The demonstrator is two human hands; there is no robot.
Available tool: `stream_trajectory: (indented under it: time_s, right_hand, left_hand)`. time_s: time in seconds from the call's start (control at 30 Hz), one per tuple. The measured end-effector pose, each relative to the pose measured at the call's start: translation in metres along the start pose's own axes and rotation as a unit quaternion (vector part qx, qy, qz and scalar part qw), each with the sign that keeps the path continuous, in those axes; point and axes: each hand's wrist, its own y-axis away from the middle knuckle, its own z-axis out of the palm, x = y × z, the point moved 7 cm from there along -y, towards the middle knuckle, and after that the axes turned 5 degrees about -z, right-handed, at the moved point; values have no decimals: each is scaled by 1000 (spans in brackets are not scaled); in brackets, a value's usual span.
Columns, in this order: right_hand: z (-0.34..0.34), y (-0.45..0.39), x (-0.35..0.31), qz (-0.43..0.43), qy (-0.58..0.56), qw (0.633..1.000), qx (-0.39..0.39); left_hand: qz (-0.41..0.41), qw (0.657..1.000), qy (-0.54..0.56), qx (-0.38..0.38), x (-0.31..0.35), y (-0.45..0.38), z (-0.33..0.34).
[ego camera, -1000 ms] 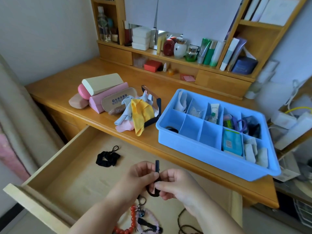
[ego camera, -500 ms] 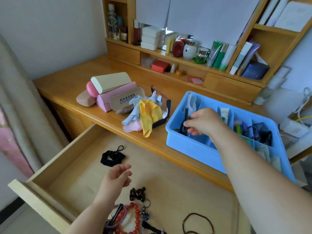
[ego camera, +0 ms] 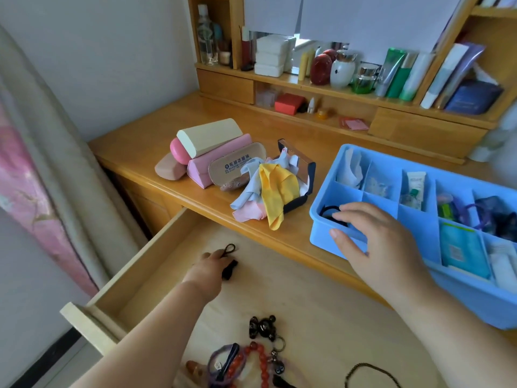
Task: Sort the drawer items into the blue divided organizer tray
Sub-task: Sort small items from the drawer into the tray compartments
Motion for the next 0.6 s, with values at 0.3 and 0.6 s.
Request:
stream_trajectory:
  time_s: [0.3,0.6]
  right_hand:
    - [-3,52,-31,-57,-110,992,-23]
    - [35,66,-37,157,-256,945,-133]
  left_hand:
    - [2,912,410,-15,38,61,-15]
    - [179,890,418,47,141,132,-84]
